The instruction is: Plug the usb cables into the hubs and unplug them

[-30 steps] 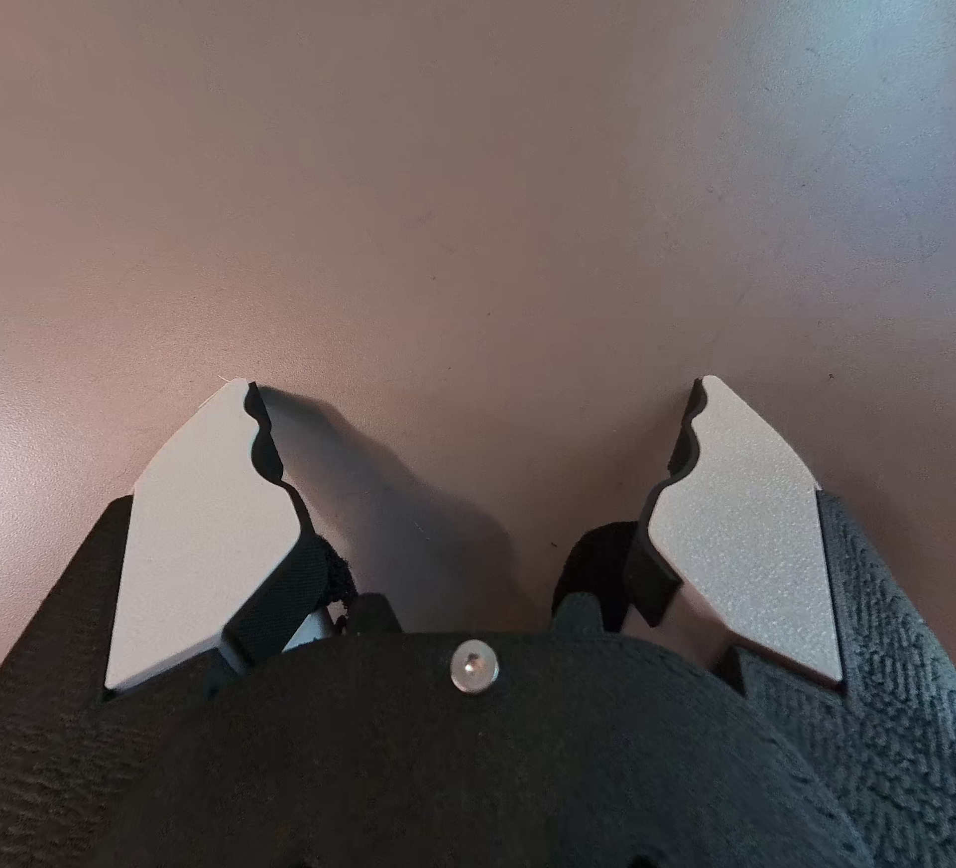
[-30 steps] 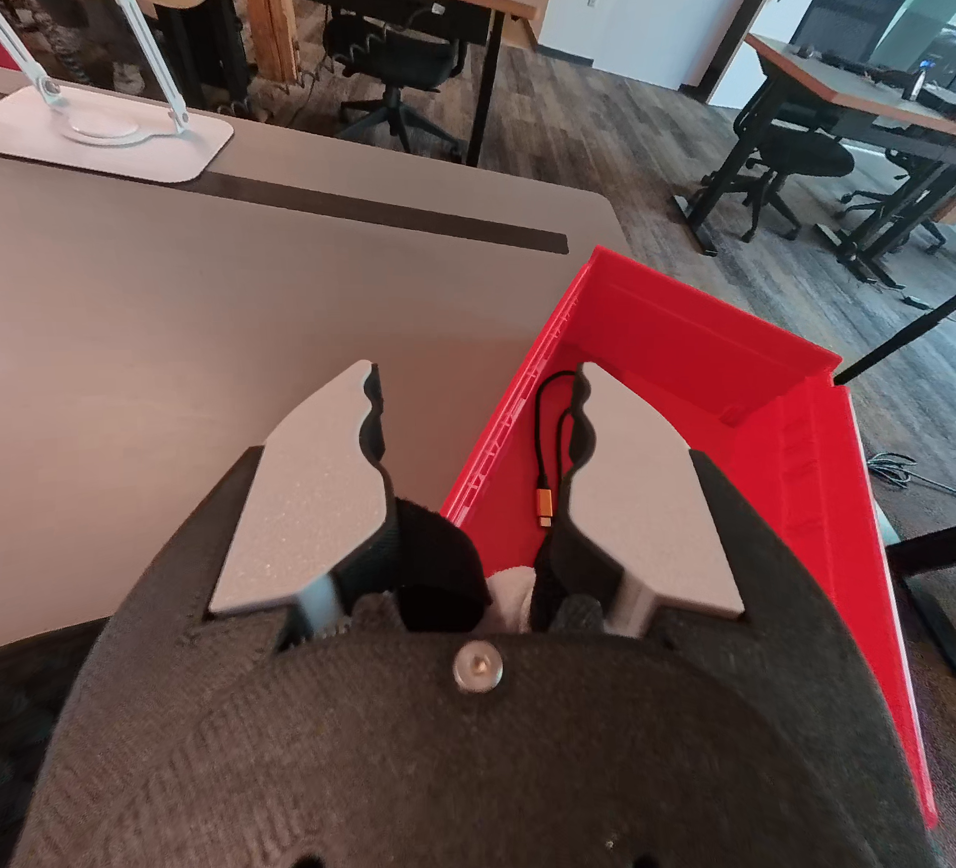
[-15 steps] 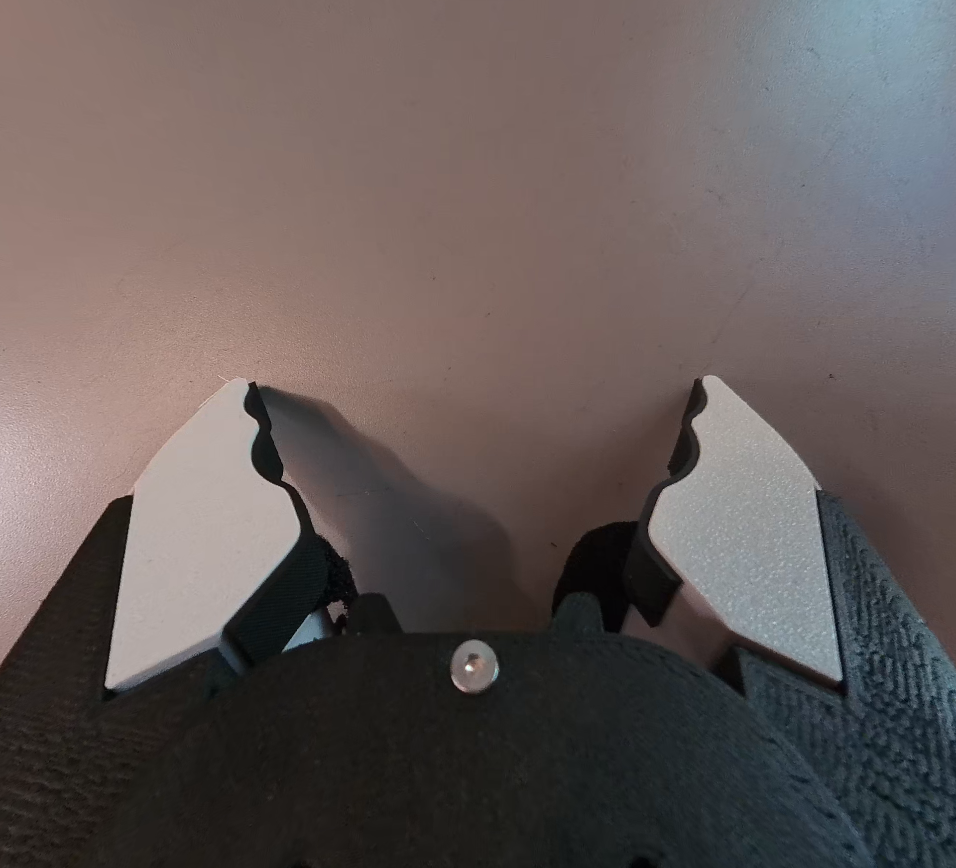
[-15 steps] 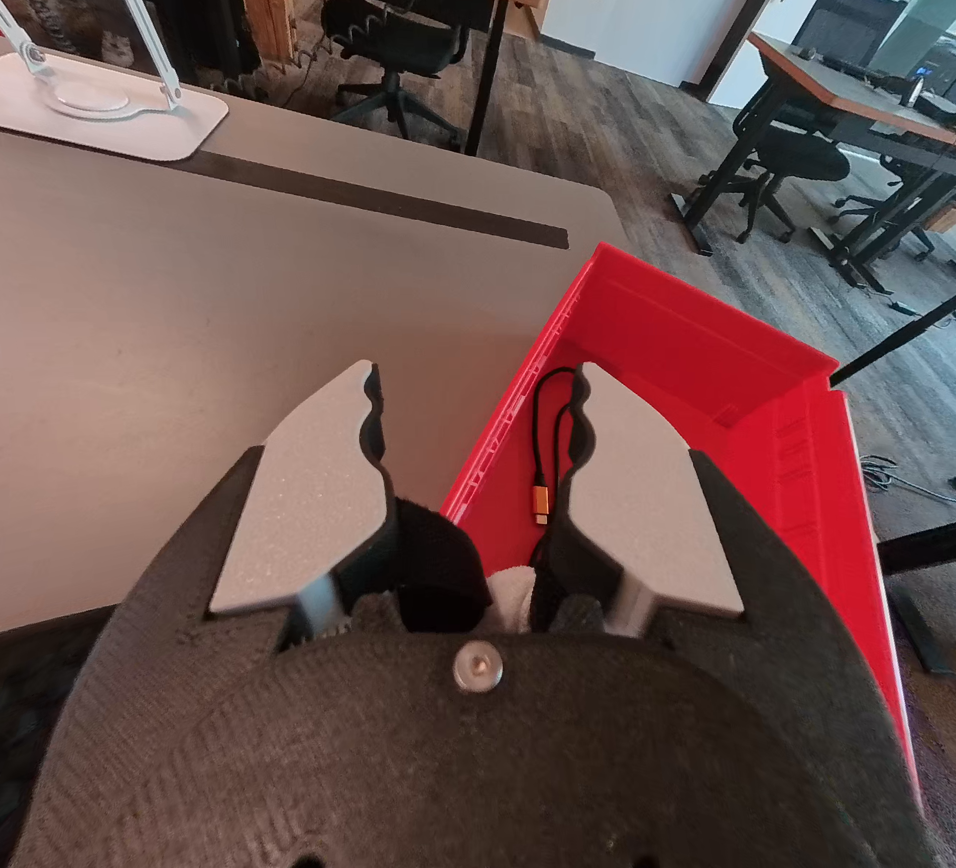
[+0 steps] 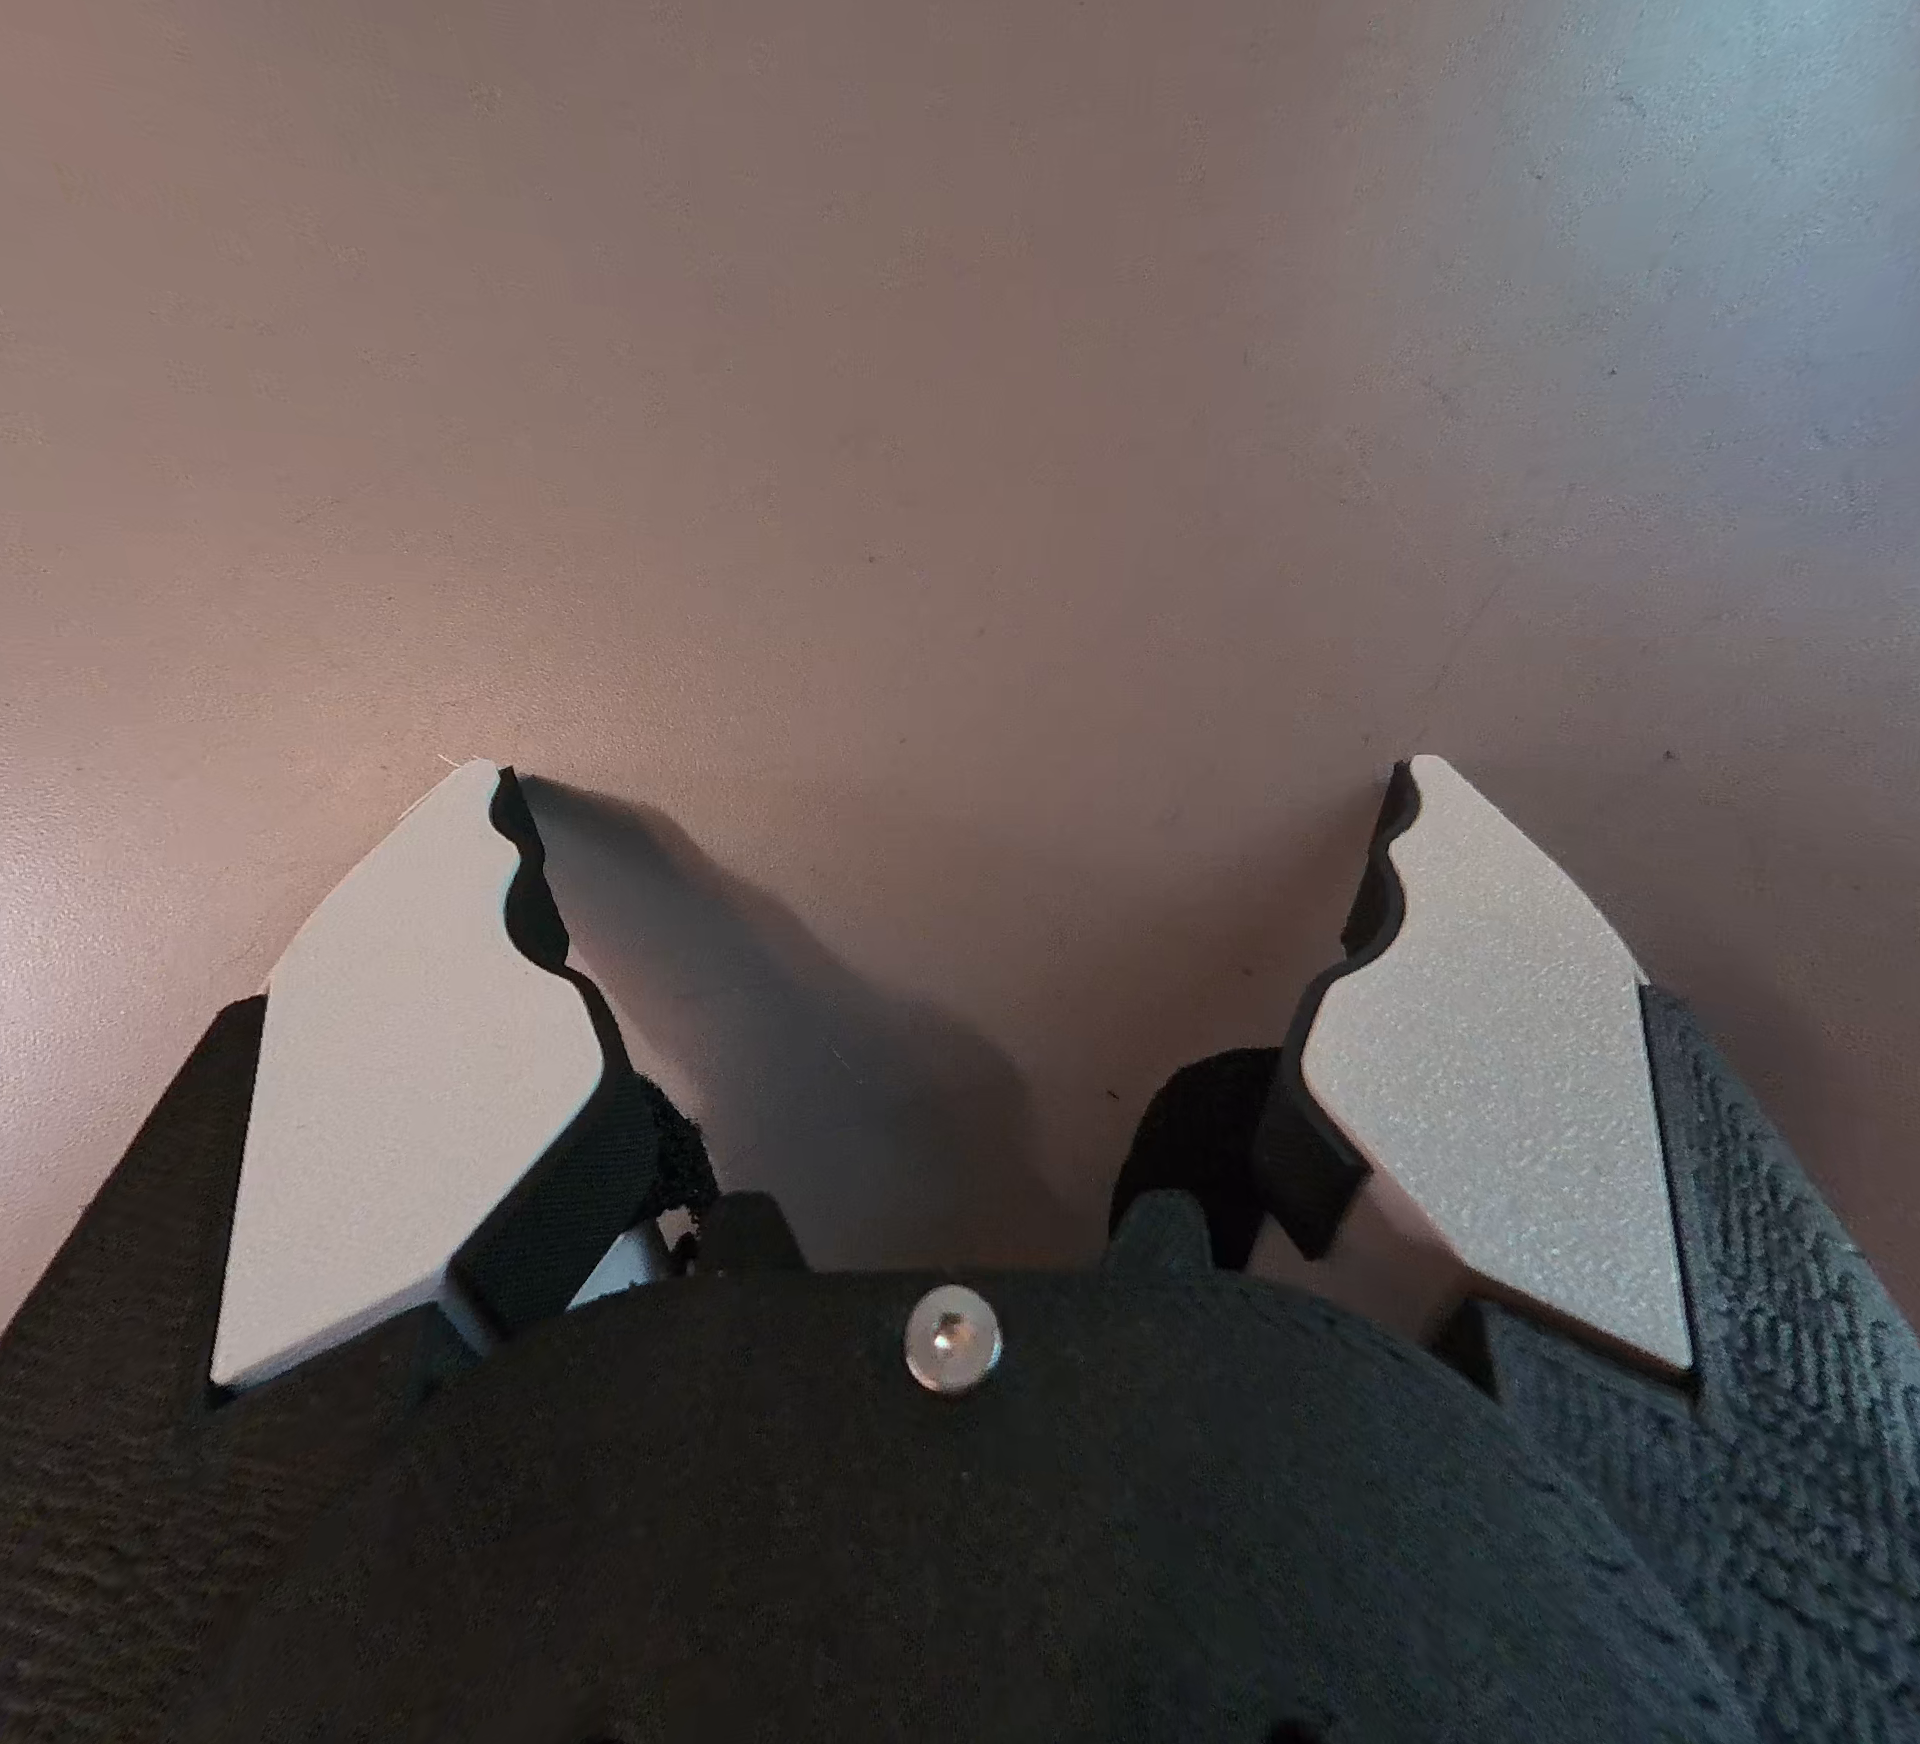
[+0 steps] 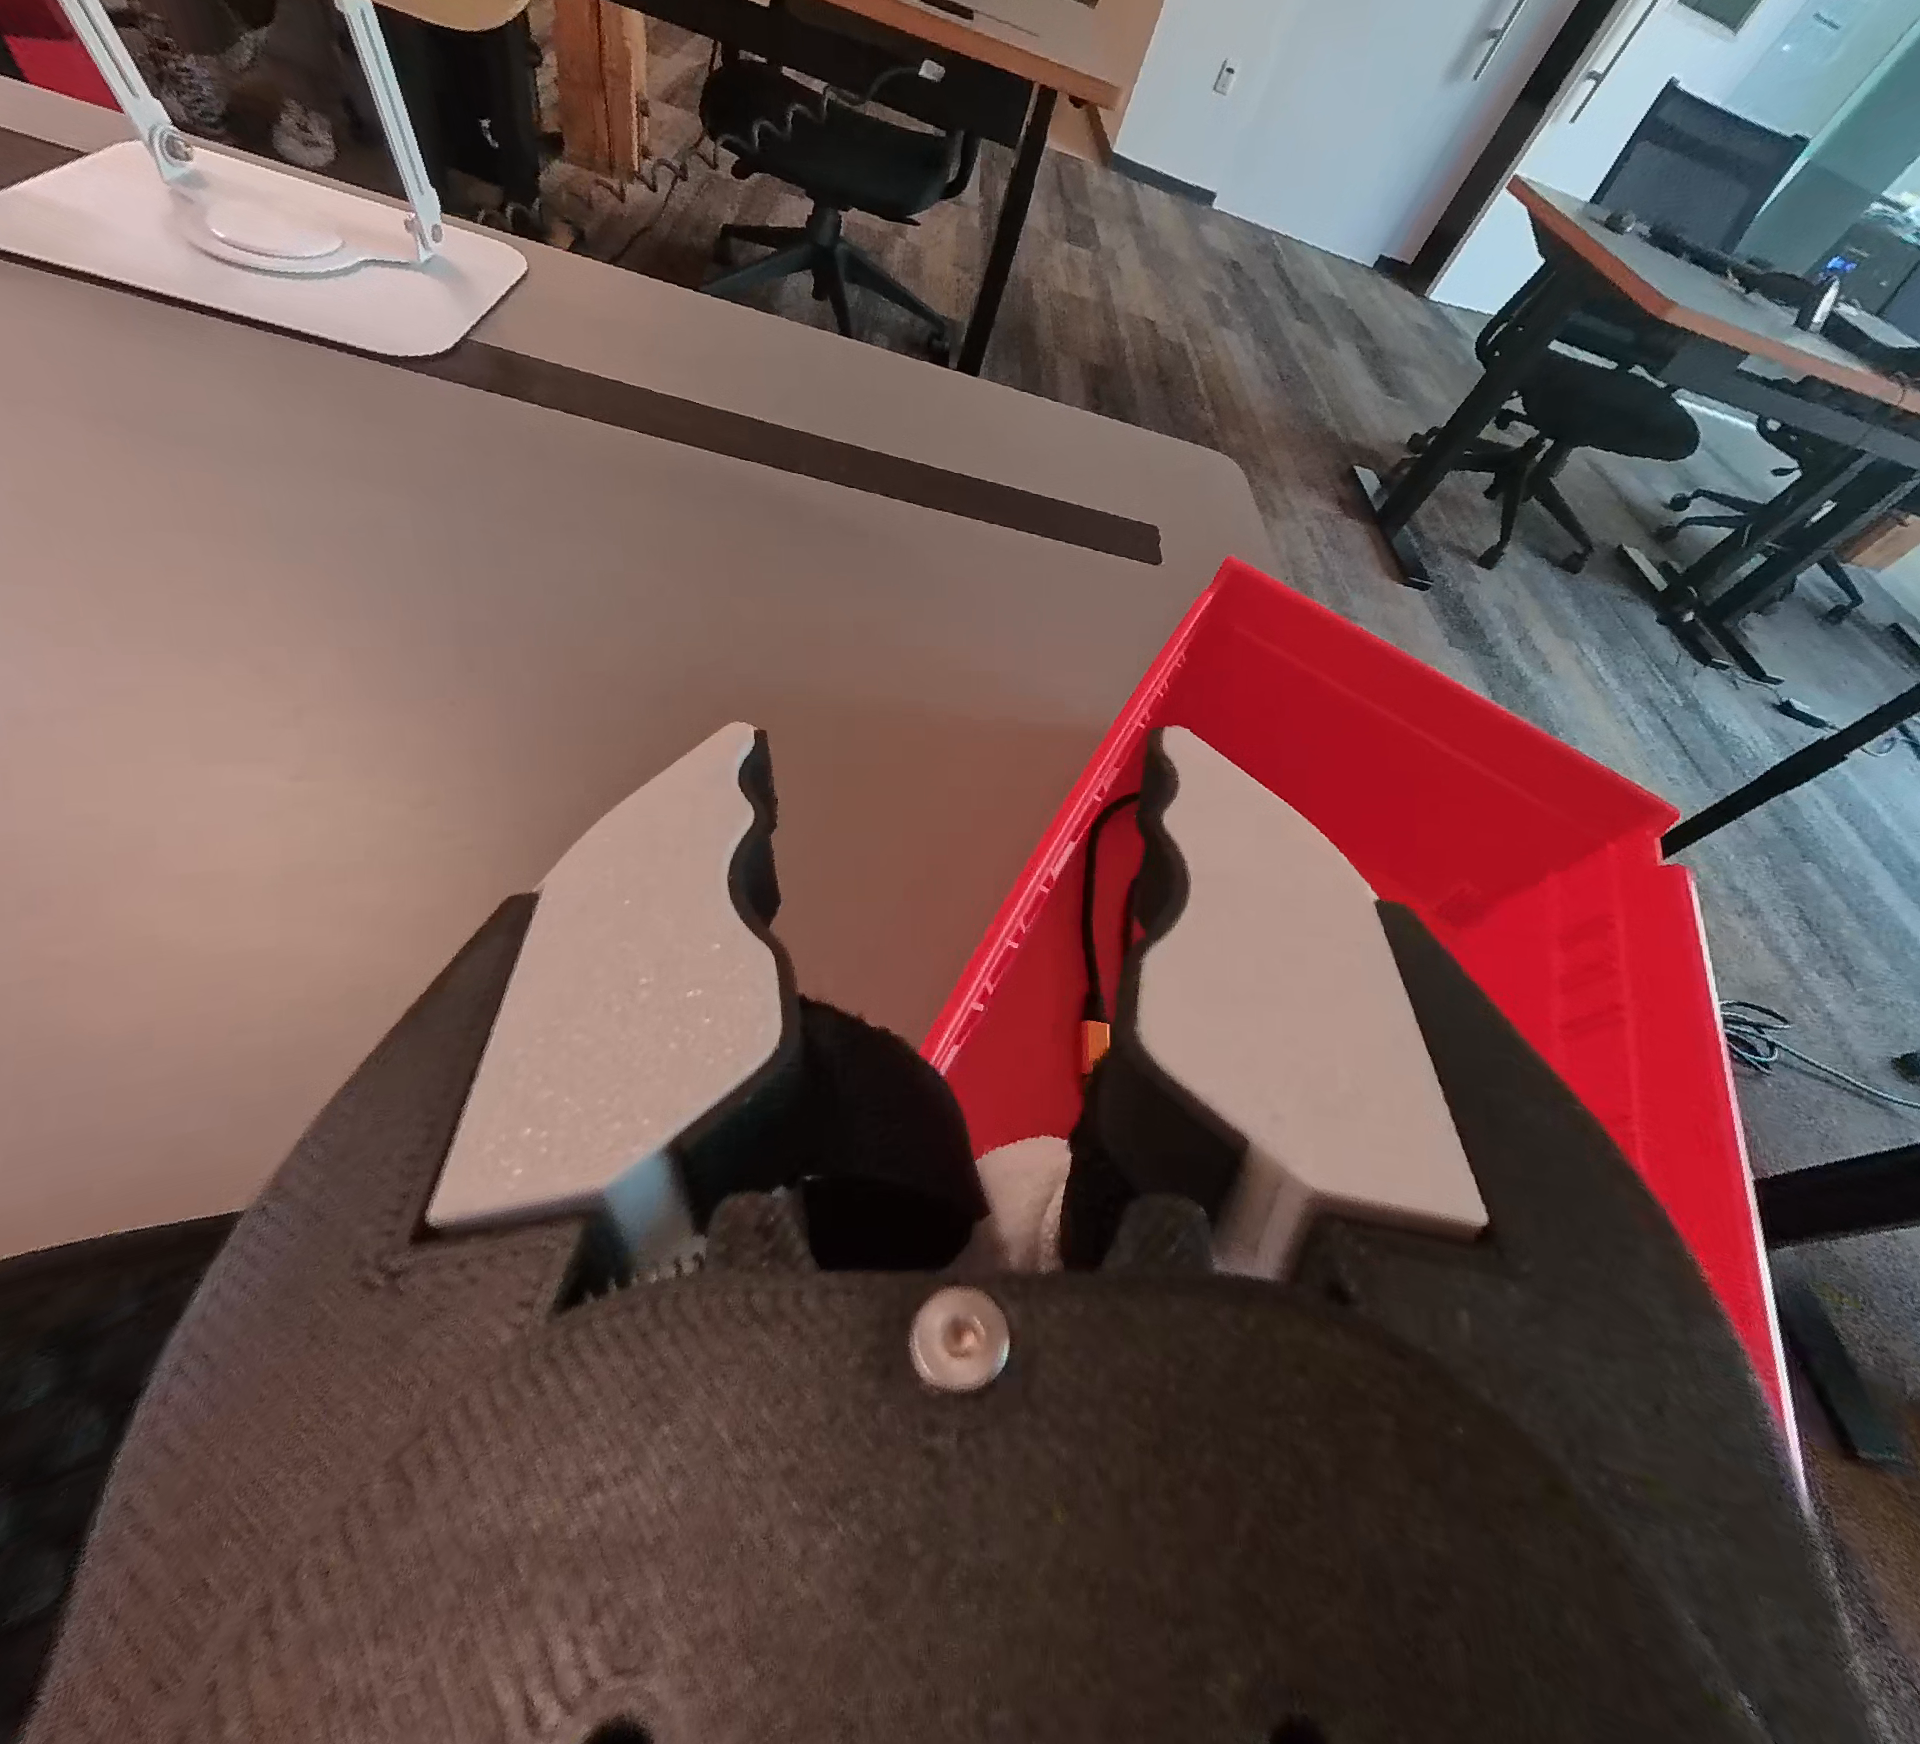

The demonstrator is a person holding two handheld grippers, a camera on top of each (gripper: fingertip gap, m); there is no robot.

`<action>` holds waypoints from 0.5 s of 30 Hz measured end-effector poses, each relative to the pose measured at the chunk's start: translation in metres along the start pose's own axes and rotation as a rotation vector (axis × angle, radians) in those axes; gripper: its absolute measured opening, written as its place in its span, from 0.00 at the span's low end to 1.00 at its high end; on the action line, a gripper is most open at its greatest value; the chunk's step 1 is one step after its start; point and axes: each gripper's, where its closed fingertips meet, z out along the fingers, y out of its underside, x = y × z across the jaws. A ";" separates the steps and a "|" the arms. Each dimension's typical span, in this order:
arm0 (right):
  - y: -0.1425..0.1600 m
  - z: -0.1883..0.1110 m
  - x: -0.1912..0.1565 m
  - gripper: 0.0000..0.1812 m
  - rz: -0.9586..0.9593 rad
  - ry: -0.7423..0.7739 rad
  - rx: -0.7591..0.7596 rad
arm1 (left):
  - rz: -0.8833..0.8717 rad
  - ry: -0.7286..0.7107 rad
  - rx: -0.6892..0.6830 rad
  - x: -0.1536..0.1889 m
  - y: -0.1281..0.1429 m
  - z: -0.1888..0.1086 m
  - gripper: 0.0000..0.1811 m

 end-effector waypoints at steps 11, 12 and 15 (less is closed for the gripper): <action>0.000 -0.001 0.003 0.37 -0.025 0.015 0.006 | 0.043 0.044 0.000 0.002 -0.002 0.002 0.80; 0.000 -0.001 0.003 0.37 -0.029 0.019 0.007 | 0.060 0.060 0.000 0.003 -0.002 0.002 0.80; -0.001 -0.001 0.002 0.37 -0.032 0.015 0.011 | 0.084 0.084 -0.001 0.005 -0.004 0.003 0.80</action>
